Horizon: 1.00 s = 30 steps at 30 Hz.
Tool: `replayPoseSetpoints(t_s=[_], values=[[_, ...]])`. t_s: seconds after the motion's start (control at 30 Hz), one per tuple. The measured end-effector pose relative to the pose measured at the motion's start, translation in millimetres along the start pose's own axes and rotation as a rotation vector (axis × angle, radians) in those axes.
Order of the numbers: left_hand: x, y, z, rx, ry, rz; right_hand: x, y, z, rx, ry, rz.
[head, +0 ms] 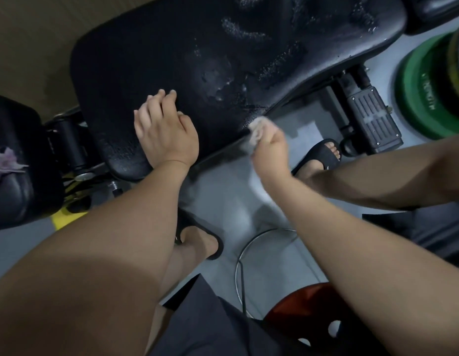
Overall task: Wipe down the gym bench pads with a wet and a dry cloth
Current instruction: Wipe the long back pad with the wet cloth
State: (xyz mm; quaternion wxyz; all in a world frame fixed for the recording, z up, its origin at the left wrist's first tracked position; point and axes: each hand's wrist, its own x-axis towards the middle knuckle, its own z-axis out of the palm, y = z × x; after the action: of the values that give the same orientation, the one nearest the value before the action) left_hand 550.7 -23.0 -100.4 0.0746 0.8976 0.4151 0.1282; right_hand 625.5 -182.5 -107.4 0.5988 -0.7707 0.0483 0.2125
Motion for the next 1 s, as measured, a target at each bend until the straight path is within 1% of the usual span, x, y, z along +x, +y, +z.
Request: replayPoseSetpoints(t_s=[0.07, 0.1, 0.13, 0.17, 0.2, 0.27, 0.3, 0.33, 0.43, 0.5, 0.57, 0.7, 0.83, 0.93, 1.0], values=[[0.5, 1.2, 0.5, 0.007, 0.01, -0.002, 11.4, -13.4, -2.5, 0.051, 0.121, 0.046], [0.8, 2.3, 0.2, 0.004, 0.012, -0.001, 6.7, -16.4, 2.5, 0.019, 0.131, 0.05], [0.8, 2.6, -0.4, 0.003, 0.013, -0.002, -4.0, -16.0, 9.5, -0.009, 0.099, 0.044], [1.0, 2.4, -1.0, 0.003, 0.016, -0.004, -17.4, -8.6, 18.4, -0.035, 0.026, 0.032], [1.5, 1.9, -1.4, 0.0, 0.014, -0.005, -31.7, -0.4, 27.0, -0.057, -0.077, 0.057], [0.6, 0.1, -1.7, -0.008, 0.004, -0.007, -48.2, 19.7, 34.8, -0.126, -0.25, 0.181], [0.1, -0.6, -1.5, -0.006, 0.002, -0.006, -45.8, 26.6, 35.4, -0.146, -0.278, 0.219], [-0.2, -0.6, -1.2, -0.001, 0.003, -0.004, -40.0, 25.9, 32.2, -0.14, -0.262, 0.242], [1.1, 1.2, -1.5, -0.001, 0.001, -0.006, -15.8, 14.1, 15.8, 0.035, -0.131, 0.218], [1.6, 1.7, -1.5, -0.007, -0.002, -0.008, -8.8, 1.3, 4.7, 0.068, -0.134, 0.217], [1.0, 1.5, -1.8, -0.011, -0.005, -0.01, -7.8, -4.6, -1.5, 0.117, -0.175, 0.247], [0.1, 0.3, -1.4, -0.003, -0.006, -0.016, -10.7, -5.9, 3.8, 0.208, -0.018, 0.326], [0.2, 0.7, -0.9, -0.007, -0.006, -0.018, -12.0, 0.4, 6.8, 0.24, -0.005, 0.328], [0.2, 1.4, -1.5, -0.008, -0.003, -0.018, -12.3, -1.1, 4.7, 0.386, -0.048, 0.362], [0.0, 0.9, -1.9, -0.004, -0.005, -0.015, -9.2, -0.8, 6.9, 0.366, -0.023, 0.37]])
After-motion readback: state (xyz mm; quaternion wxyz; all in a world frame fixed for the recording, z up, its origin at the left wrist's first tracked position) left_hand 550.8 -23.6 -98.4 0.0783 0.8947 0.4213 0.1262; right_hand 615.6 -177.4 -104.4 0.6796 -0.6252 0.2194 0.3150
